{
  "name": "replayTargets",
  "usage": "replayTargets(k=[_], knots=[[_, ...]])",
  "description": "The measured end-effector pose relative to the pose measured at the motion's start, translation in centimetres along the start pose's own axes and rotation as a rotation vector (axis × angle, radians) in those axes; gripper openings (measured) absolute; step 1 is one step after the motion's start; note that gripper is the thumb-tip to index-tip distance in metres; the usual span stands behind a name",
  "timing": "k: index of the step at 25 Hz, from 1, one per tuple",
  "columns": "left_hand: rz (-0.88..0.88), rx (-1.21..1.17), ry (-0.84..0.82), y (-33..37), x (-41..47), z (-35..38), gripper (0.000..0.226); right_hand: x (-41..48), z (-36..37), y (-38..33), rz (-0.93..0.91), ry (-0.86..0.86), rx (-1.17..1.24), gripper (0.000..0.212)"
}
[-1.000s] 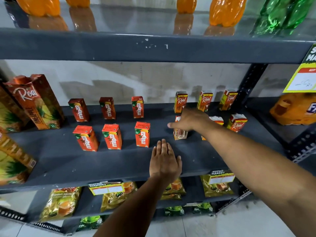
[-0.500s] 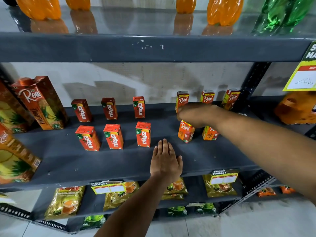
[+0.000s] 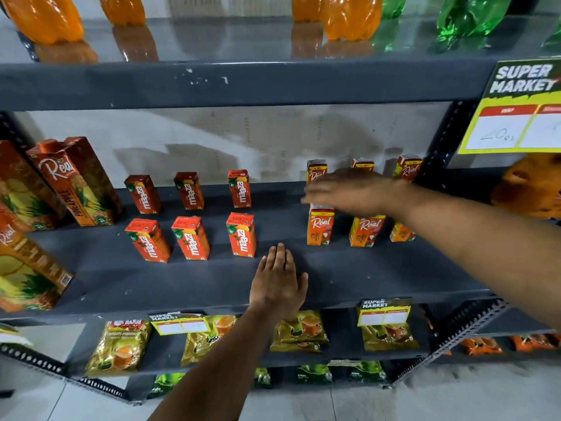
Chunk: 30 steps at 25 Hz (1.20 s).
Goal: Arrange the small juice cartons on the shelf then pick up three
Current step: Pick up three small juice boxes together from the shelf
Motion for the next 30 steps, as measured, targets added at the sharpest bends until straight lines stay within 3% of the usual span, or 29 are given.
replayTargets(k=[3,6,10,12,15,20,23,30], knots=[[-0.014,-0.005,0.004,-0.1,-0.1,-0.1,0.071,-3.7,-2.5,5.7,0.158,0.206,0.031,0.067],[-0.086,-0.116,0.046,-0.5,-0.1,-0.6,0.074,-10.8,-1.6,13.2,0.477,0.277,0.372,0.085],[-0.280,-0.745,0.135,-0.3,2.0,-2.4,0.100,-17.0,4.4,17.3,0.634,0.328,0.813,0.111],[-0.308,-0.831,0.127,0.3,3.8,-3.0,0.110,-17.4,7.2,18.1,0.662,0.300,0.917,0.113],[-0.295,-0.850,0.083,-0.1,6.1,-2.8,0.110,-16.8,10.7,18.3,0.667,0.256,1.014,0.108],[-0.165,-0.839,0.007,1.8,8.4,-1.8,0.058,-15.1,12.6,17.8,0.711,0.203,0.917,0.063],[-0.104,-0.889,-0.050,4.1,9.3,-0.9,0.057,-13.9,13.1,16.4,0.684,0.152,0.878,0.044],[-0.067,-0.898,-0.033,6.5,10.3,-0.3,0.061,-11.8,14.7,15.8,0.651,0.110,0.889,0.060]])
Point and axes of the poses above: each hand's wrist, its own x-axis towards the middle knuckle, its own z-axis out of the palm, y = z × x, the point moved 10 cm from there along x, towards the middle knuckle, and after that the axes turned 5 degrees about y, right-handed, at the moved point
